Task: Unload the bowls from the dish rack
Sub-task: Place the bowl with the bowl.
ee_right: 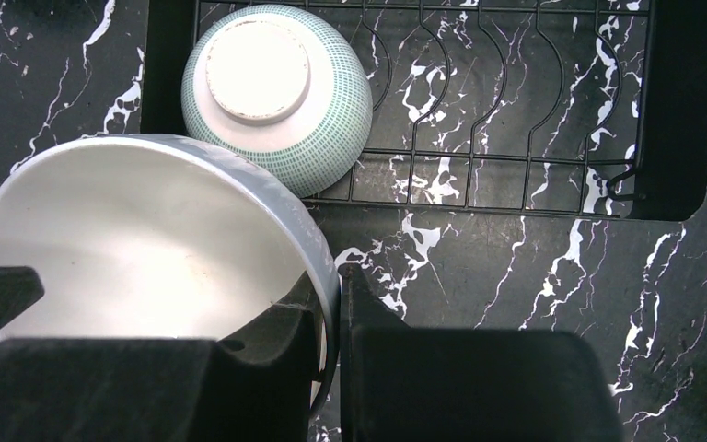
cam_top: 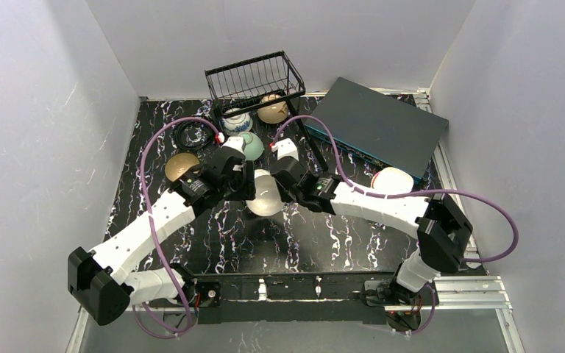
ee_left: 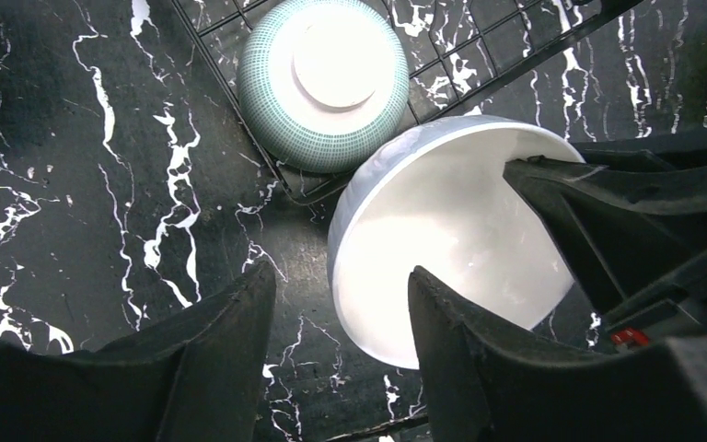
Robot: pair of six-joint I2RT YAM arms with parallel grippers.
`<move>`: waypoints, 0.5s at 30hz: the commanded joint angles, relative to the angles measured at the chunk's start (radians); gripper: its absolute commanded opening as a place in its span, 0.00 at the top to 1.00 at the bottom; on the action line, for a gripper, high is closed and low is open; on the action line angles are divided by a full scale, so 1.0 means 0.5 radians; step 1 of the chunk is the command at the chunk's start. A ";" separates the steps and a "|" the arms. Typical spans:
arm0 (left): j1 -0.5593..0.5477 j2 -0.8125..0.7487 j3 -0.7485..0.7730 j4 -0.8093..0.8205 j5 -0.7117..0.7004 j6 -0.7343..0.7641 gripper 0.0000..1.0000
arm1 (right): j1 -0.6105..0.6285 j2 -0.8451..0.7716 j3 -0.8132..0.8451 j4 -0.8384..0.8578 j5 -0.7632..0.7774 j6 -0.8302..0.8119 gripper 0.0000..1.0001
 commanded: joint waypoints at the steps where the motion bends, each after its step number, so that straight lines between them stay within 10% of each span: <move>1: -0.062 0.023 -0.020 0.010 -0.210 -0.029 0.50 | 0.023 -0.164 -0.016 0.229 0.066 0.062 0.99; 15: -0.266 0.195 -0.042 0.034 -0.502 -0.047 0.78 | 0.042 -0.219 -0.103 0.323 0.063 0.073 0.99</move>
